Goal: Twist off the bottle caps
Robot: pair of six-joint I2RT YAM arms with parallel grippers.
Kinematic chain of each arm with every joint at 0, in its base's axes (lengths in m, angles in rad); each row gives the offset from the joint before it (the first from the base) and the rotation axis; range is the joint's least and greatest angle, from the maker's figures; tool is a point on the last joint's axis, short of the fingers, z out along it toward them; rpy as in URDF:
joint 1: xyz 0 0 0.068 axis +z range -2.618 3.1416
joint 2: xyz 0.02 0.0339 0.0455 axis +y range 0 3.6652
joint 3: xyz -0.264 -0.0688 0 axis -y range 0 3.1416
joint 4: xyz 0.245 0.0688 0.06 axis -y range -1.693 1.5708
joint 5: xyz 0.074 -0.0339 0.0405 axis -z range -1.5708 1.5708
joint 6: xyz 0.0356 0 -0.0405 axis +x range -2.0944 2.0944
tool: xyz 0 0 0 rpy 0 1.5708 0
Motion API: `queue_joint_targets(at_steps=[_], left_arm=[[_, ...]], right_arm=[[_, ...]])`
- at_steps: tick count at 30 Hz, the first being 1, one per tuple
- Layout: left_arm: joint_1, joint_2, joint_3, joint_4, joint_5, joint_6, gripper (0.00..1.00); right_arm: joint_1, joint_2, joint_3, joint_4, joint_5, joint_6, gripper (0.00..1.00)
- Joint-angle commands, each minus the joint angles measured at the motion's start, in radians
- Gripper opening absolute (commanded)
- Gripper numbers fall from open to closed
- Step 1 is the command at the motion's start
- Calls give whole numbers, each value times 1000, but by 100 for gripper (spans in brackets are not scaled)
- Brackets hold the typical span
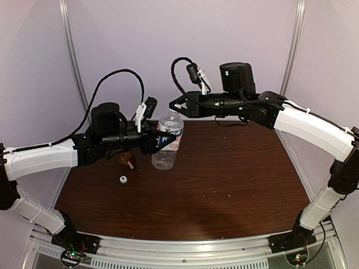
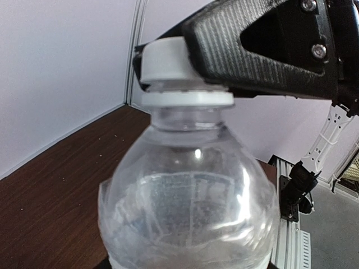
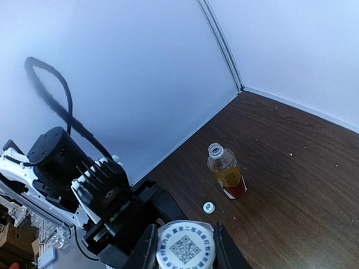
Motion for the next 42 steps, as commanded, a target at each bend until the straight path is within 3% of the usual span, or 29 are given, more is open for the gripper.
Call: queue_joint_targets(at_steps=[1, 6, 10, 16, 20, 25, 31, 37, 42], left_arm=[[-5, -31, 8, 45, -19, 12, 37], [-5, -35, -5, 69, 8, 13, 37], [-5, -41, -15, 110, 84, 15, 37], [-4, -40, -23, 215, 349, -11, 37], [-5, -32, -50, 395, 543, -119, 37], [-5, -11, -63, 543, 648, -244, 37], [-5, -7, -72, 572, 647, -258, 37], [-5, -5, -74, 547, 610, -240, 36], [-5, -15, -56, 424, 535, -158, 36]], right_arm=[[5, -28, -39, 49, -20, -22, 20], [-8, -49, -85, 93, -44, -86, 10], [-33, -55, -117, 140, -159, -129, 6], [-53, -46, -115, 186, -448, -230, 6], [-53, -37, -111, 220, -669, -289, 9], [-55, -23, -89, 230, -822, -302, 15], [-55, -32, -88, 197, -779, -315, 18], [-55, -42, -65, 142, -635, -299, 26], [-55, -57, -42, 107, -517, -264, 46]])
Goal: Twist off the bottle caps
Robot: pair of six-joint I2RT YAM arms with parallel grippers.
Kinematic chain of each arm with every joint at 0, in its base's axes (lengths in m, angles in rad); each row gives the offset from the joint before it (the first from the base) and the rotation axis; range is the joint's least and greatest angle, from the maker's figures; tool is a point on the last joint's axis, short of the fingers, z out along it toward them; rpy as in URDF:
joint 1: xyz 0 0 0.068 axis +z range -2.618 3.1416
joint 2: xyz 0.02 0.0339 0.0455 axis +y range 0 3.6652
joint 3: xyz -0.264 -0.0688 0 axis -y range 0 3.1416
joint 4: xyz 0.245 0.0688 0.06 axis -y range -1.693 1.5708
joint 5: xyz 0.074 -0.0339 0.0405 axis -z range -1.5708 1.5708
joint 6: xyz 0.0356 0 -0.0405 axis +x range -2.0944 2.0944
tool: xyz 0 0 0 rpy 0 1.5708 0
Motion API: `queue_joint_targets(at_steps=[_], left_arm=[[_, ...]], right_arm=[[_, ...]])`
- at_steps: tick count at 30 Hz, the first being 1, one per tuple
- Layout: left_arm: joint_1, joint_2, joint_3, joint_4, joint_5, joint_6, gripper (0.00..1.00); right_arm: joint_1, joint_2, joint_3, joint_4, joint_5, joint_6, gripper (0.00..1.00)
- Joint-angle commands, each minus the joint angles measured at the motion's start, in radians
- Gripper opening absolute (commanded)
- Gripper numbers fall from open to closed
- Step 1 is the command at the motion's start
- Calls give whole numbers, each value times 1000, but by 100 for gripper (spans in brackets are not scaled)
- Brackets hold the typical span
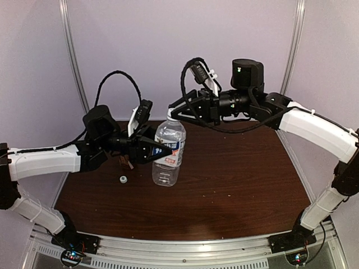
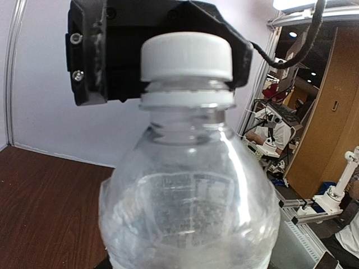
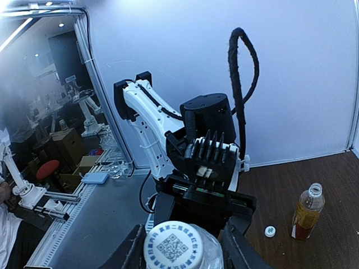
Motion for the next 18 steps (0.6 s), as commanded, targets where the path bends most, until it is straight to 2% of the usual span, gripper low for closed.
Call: queue_joint_targets(at_steps=[1, 12, 18], left_arm=[[-6, -28, 34, -1, -53, 92, 36], [-6, -36, 69, -169, -270, 190, 34], [-6, -39, 69, -191, -358, 204, 33]], right_arm=[[-5, -15, 33, -83, 175, 26, 50], [6, -62, 52, -110, 324, 135, 81], [24, -51, 107, -177, 489, 169, 87]])
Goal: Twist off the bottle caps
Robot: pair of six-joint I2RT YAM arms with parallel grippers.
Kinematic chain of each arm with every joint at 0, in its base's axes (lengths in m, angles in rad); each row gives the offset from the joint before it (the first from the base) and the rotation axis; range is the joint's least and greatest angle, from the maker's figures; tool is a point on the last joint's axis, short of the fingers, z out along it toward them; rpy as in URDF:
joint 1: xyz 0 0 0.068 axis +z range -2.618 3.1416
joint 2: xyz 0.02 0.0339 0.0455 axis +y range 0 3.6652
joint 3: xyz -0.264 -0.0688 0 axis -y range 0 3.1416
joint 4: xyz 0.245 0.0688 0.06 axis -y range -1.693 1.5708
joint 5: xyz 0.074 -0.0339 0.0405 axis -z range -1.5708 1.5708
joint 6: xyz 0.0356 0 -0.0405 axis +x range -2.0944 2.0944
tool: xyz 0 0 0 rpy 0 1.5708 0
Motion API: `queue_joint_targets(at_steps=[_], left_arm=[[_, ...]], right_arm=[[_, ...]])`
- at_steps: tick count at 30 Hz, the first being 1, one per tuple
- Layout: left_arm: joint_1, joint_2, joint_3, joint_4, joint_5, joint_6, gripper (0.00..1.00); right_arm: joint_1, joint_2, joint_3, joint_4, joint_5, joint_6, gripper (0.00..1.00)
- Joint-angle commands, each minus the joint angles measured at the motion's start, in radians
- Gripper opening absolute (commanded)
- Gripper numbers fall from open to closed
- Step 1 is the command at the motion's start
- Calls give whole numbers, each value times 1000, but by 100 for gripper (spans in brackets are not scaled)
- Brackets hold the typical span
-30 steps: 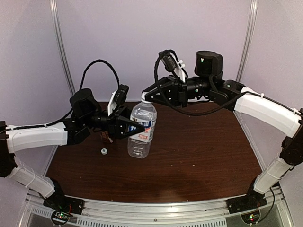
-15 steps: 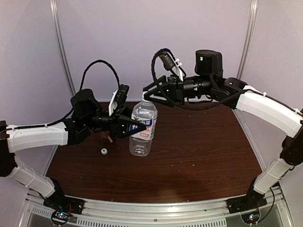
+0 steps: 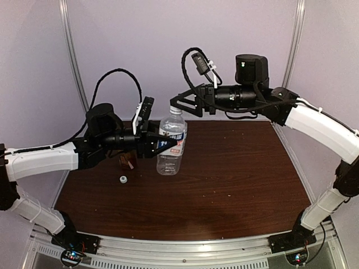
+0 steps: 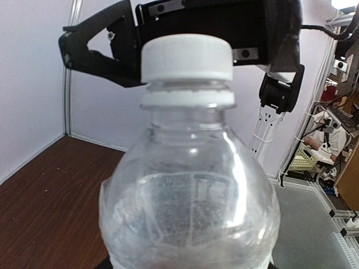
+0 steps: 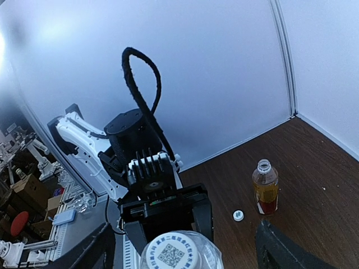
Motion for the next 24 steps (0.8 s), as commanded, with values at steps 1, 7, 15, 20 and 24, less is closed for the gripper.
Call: queue_joint_targets(at_steps=[1, 7, 15, 20, 24], left_arm=[[-6, -24, 32, -11, -100, 38, 33], [-6, -29, 34, -34, -162, 45, 33], [-6, -45, 29, -63, -235, 57, 33], [-6, -52, 28, -69, -247, 62, 33], [-6, -56, 25, -75, -254, 65, 33]], right_arm=[[24, -23, 68, -61, 196, 36, 87], [53, 13, 105, -104, 324, 70, 89], [89, 65, 140, -131, 413, 99, 78], [96, 86, 144, -134, 412, 107, 66], [97, 89, 141, -128, 400, 107, 55]])
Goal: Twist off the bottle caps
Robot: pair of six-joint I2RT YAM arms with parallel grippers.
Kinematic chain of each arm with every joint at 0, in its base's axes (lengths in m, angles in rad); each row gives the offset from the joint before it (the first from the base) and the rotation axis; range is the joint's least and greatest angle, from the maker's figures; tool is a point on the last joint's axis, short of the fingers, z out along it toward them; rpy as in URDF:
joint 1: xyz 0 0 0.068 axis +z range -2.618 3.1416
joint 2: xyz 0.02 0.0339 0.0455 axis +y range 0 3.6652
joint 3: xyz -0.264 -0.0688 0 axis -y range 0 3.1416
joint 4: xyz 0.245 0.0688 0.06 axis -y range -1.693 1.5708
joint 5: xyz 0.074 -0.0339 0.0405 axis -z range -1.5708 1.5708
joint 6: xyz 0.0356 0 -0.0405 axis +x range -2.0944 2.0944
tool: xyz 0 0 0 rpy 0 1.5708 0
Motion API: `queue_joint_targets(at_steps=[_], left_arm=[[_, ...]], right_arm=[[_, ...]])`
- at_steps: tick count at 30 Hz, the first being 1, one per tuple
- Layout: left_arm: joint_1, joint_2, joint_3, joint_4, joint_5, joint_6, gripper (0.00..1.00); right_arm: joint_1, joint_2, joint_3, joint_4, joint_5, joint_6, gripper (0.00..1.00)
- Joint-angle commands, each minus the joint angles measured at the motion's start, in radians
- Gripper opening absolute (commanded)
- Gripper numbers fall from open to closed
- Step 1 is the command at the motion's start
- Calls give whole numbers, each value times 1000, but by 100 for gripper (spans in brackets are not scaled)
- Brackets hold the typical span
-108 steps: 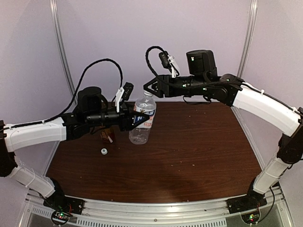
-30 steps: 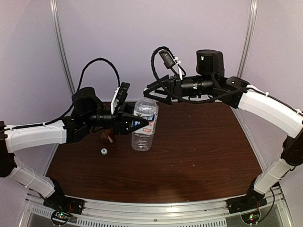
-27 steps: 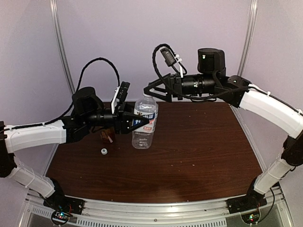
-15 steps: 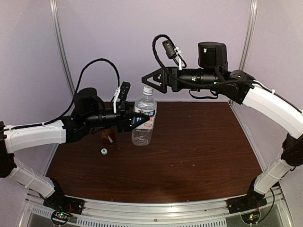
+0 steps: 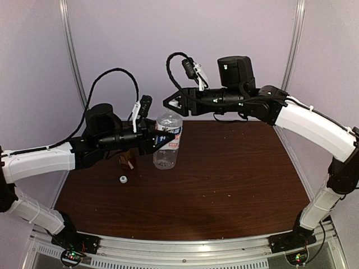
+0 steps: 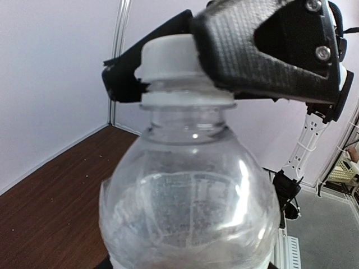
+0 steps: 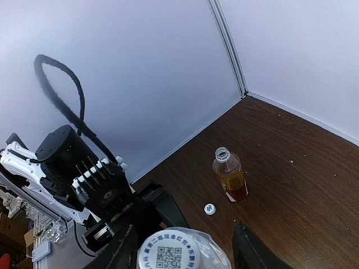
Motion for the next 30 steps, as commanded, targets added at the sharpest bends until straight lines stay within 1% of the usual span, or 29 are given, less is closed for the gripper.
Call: queue_joint_targets(at_steps=[1, 4, 9, 13, 16, 18, 21, 24, 27, 30], left_arm=[[-6, -27, 23, 19, -22, 23, 33], [-5, -27, 22, 18, -24, 24, 33], [-6, -27, 22, 17, -24, 26, 33], [-6, -32, 14, 34, 7, 32, 33], [-5, -40, 2, 72, 75, 30, 33], [-4, -42, 0, 102, 168, 30, 33], [-6, -39, -2, 191, 367, -7, 33], [-5, -24, -2, 271, 499, -75, 33], [-5, -22, -4, 294, 545, -105, 32], [-6, -29, -12, 298, 541, -106, 32]], right_arm=[[10, 6, 22, 5, 13, 7, 51], [10, 4, 16, 14, 4, 4, 42], [10, -9, -15, 39, -6, -18, 30], [7, -30, -42, 53, -29, -85, 25], [-1, -53, -78, 93, -125, -167, 23], [-8, -73, -107, 129, -215, -219, 24], [-22, -82, -126, 149, -401, -317, 24], [-39, -73, -131, 149, -633, -395, 27], [-56, -59, -133, 164, -752, -405, 29], [-62, -45, -121, 153, -757, -394, 32]])
